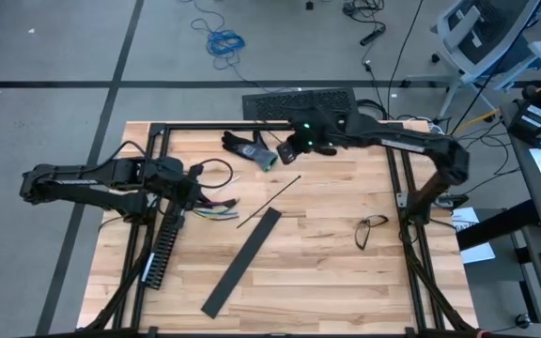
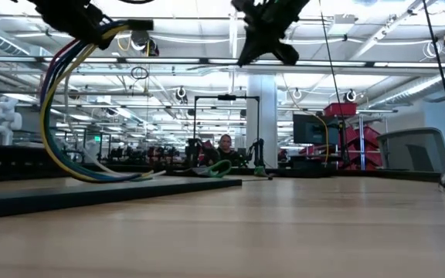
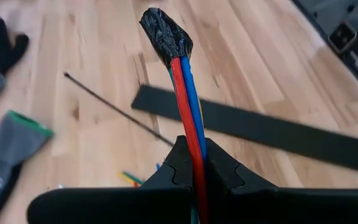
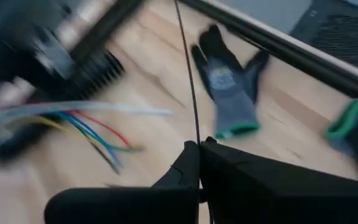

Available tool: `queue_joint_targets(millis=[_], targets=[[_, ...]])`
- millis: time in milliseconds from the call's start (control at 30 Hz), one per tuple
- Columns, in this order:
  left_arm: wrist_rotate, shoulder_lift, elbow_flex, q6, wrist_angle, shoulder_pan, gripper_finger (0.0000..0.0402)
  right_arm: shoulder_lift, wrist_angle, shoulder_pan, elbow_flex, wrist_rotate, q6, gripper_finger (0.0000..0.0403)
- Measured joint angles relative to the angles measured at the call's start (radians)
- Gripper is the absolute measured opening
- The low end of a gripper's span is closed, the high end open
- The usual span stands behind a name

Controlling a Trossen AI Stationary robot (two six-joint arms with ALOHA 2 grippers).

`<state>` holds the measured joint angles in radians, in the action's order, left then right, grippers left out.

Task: Ziptie cables
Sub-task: Insert the cable wire into the zip tie

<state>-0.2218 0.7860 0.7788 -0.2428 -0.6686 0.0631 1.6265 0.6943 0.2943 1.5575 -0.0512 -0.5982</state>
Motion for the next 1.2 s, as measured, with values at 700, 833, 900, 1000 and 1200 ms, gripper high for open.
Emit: queue_joint_targets(millis=[700, 833, 900, 1000, 1200], targets=[[-0.078, 0.227, 0.001, 0.127, 0.376, -0.002, 0.0014, 0.087, -1.572, -0.377, -0.599, -0.269, -0.49, 0.0], [-0.064, 0.21, 0.0, 0.133, 0.353, -0.008, 0.0014, 0.087, -1.575, -0.397, -0.599, -0.293, -0.461, 0.0], [-0.064, 0.197, 0.0, 0.133, 0.359, -0.012, 0.0014, 0.086, -1.566, -0.397, -0.599, -0.292, -0.456, 0.0], [-0.062, 0.186, 0.0, 0.146, 0.35, -0.013, 0.0014, 0.086, -1.553, -0.397, -0.599, -0.299, -0.447, 0.0], [-0.057, 0.183, 0.0, 0.159, 0.352, -0.013, 0.0014, 0.086, -1.54, -0.394, -0.599, -0.324, -0.426, 0.0]])
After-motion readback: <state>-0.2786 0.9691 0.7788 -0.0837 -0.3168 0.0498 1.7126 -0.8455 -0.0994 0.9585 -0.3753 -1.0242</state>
